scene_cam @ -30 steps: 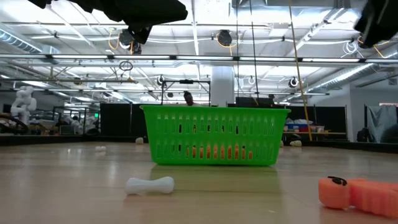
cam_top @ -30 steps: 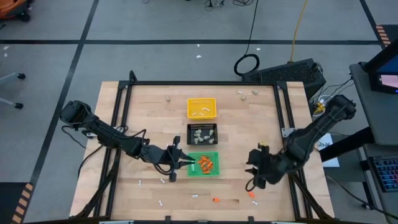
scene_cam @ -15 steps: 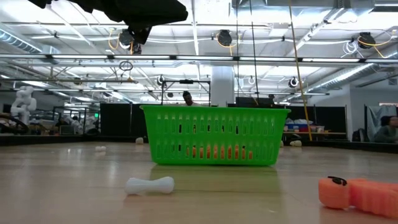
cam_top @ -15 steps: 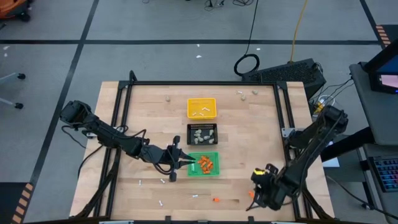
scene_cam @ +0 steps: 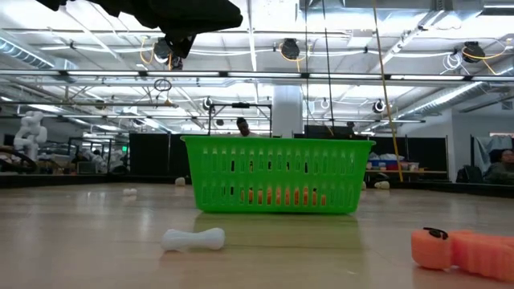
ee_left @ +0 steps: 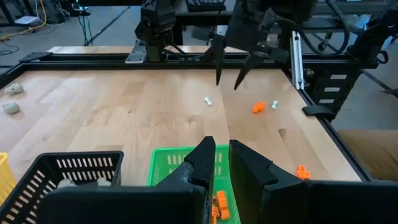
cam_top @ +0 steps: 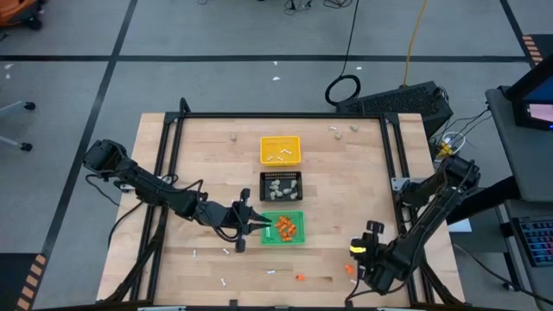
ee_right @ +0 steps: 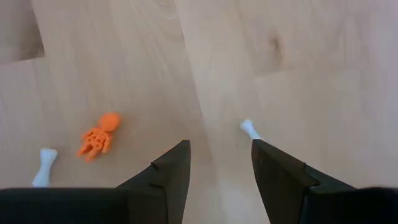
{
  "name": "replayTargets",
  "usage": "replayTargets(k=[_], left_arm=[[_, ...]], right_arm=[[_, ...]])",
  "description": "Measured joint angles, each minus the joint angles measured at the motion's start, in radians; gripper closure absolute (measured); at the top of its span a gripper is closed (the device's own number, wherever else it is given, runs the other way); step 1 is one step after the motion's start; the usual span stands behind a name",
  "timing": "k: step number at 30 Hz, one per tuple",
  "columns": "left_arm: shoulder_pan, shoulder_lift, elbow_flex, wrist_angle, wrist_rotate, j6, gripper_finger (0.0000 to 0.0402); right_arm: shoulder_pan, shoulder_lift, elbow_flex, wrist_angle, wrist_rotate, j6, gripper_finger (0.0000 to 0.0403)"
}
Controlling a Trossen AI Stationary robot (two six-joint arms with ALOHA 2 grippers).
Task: Sort Halloween decoration
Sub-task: Put the white bone toy into the yellow basket
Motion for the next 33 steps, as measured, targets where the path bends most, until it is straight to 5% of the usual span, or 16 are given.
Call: replayTargets(k=[8, 17, 33], left_arm=[[0.000, 0.000, 0.000, -0.001, 0.000, 0.005, 0.0355], [0.000, 0.000, 0.000, -0.009, 0.000, 0.007, 0.0355], [0.000, 0.000, 0.000, -0.001, 0.000, 0.007, 0.0355]], right_arm=[[-0.048, -0.001, -0.049, 0.024, 0.047, -0.253, 0.0245], [-0.123, -0.099, -0.209, 0.188, -0.109, -0.351, 0.0245], [-0.219, -0.122, -0.292, 0.312, -0.216, -0.449, 0.0248]])
